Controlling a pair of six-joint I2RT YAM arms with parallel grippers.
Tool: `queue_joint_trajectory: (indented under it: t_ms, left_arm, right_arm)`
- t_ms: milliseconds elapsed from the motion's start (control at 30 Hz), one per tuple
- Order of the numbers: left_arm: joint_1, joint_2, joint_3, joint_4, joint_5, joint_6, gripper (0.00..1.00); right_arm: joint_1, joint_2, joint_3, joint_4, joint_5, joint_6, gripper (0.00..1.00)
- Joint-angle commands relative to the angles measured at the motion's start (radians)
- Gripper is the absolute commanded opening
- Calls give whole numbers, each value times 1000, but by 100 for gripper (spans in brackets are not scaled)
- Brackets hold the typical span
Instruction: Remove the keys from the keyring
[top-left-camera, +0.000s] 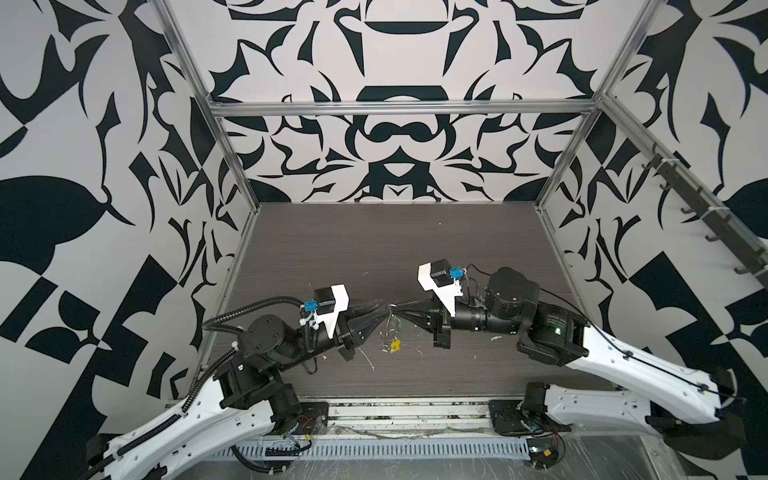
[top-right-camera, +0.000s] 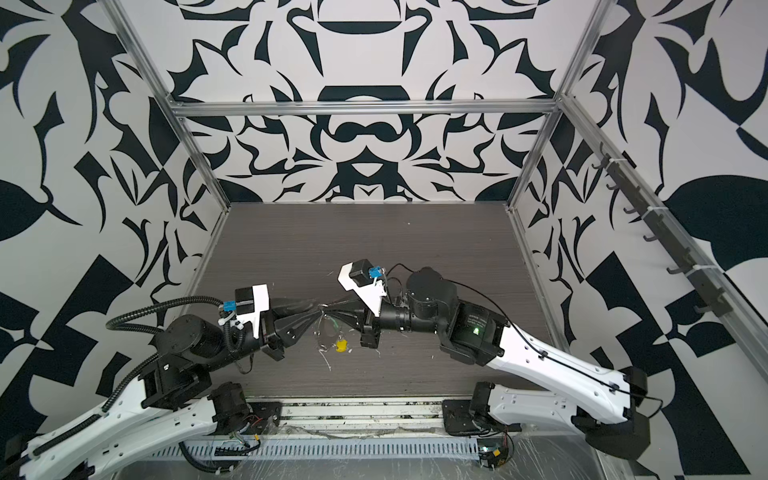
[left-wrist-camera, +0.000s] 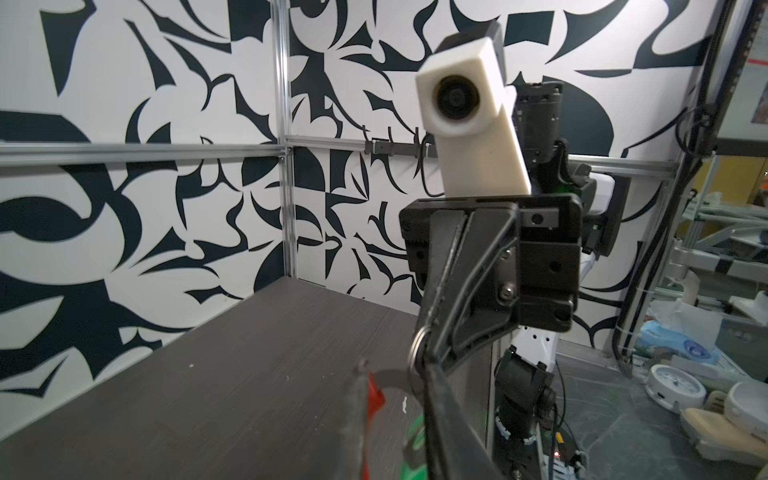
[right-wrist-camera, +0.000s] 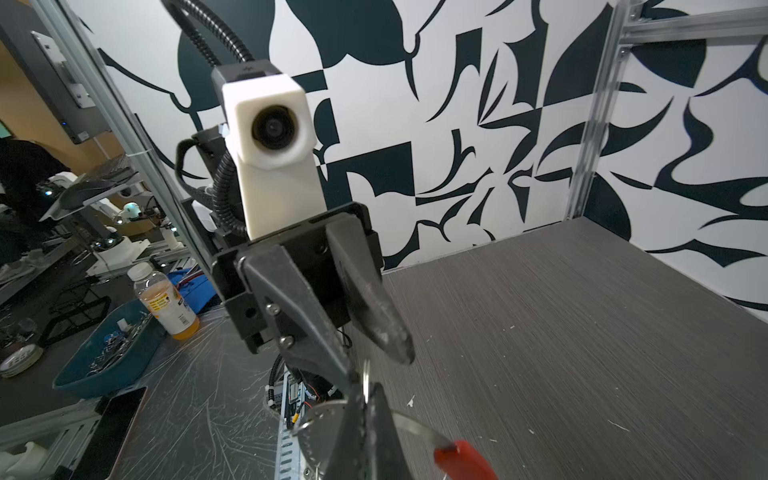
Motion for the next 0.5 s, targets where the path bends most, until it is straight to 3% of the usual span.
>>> queue_joint_trajectory:
  t_ms: [0,67,267,367,467]
  left_arm:
    - [-1,-13,16,-19,-77,1,38]
    - [-1,-17,23,-38,-110,2,42]
    - [-1,38,61,-115,-200,-4,50]
    - [8,107,105,-165,-135,-9,48]
    - [84,178,131,-172,-5,-58,46]
  right_arm:
    - [-15,-17,39,-45,92,-21,0]
    - [-68,5,65,-99,54,-21,0]
    - [-349,90,106,-151,-304,47,0]
    - [-395,143,160,-241,-398,-24,0]
    - [-416,178,190,-312,-424,-78,0]
